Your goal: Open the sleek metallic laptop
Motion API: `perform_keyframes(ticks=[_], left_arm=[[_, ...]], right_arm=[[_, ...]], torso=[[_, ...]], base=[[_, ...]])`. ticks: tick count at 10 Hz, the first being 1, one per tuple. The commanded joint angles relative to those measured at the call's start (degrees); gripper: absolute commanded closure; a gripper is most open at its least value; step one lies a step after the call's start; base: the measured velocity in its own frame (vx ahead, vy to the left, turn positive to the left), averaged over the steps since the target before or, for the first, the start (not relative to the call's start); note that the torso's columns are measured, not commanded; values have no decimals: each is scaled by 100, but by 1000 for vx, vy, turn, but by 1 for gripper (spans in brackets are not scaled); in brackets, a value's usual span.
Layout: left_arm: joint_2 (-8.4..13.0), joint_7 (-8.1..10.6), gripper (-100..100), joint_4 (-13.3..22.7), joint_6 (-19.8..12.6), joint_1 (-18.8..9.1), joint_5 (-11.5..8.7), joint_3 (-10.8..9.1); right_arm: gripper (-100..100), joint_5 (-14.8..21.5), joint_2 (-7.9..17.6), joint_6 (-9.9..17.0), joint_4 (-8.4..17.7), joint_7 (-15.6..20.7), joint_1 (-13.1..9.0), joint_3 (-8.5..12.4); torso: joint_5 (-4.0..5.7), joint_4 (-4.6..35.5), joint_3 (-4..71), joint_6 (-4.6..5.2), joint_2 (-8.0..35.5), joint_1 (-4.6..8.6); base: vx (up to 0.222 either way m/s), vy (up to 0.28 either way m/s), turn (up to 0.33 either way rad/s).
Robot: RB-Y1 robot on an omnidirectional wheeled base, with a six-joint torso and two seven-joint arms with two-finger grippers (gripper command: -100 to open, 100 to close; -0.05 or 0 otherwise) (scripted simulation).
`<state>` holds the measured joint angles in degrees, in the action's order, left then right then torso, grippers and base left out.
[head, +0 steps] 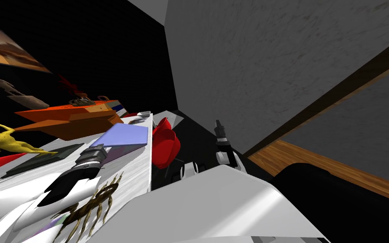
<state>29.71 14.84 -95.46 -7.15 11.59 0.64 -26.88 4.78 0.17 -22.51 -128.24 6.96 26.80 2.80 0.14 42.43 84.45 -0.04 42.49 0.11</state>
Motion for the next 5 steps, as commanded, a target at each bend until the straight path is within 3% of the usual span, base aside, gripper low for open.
perform_keyframes(ticks=[1,3,4,5], left_arm=[[4,0,100,-6,16,-11,2,-11],[4,0,100,-6,16,-11,2,-11],[115,80,-100,-179,-178,82,-66,-44],[172,118,-100,-270,-272,116,-96,-63]], right_arm=[[0,0,0,0,0,0,0,0],[0,0,0,0,0,0,0,0],[0,0,0,0,0,0,0,0],[0,0,0,0,0,0,0,0]], torso=[[0,-1,1,-1,-2,1],[-1,-2,3,7,-5,1],[1,-2,5,2,-9,3],[-5,-8,7,3,-13,0]], base=[[9,-4,31],[-8,3,-27],[2,1,-19],[1,3,-29]])
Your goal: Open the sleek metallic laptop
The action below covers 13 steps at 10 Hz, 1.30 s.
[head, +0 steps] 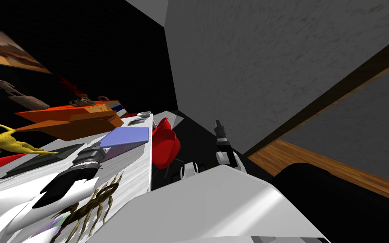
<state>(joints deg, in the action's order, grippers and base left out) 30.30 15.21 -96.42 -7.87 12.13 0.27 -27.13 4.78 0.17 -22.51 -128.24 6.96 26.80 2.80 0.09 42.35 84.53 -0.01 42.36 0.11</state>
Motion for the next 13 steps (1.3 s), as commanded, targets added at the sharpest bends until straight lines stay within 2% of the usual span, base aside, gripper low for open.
perform_keyframes(ticks=[1,2,6,7,8,13], left_arm=[[168,119,-100,-265,-295,96,-90,-59],[281,195,-100,-447,-483,164,-150,-98],[506,348,-100,-811,-859,301,-270,-177],[488,327,-100,-741,-785,294,-267,-167],[496,336,0,-753,-806,296,-271,-170],[495,335,0,-752,-804,296,-271,-170]], right_arm=[[0,0,0,0,0,0,0,0],[0,0,0,0,0,0,0,0],[0,0,0,0,0,0,0,0],[0,0,0,0,0,0,0,0],[0,0,0,0,0,0,0,0],[0,0,0,0,0,0,0,0]], torso=[[-6,-4,3,1,-5,-7],[3,2,2,0,-1,-2],[5,4,-2,1,5,4],[-3,-2,0,1,-1,-2],[-9,-6,3,1,-7,-10],[-9,-6,4,1,-7,-11]], base=[[-2,-1,-20],[1,3,-24],[-1,-1,-4],[0,0,0],[0,0,0],[0,0,0]])
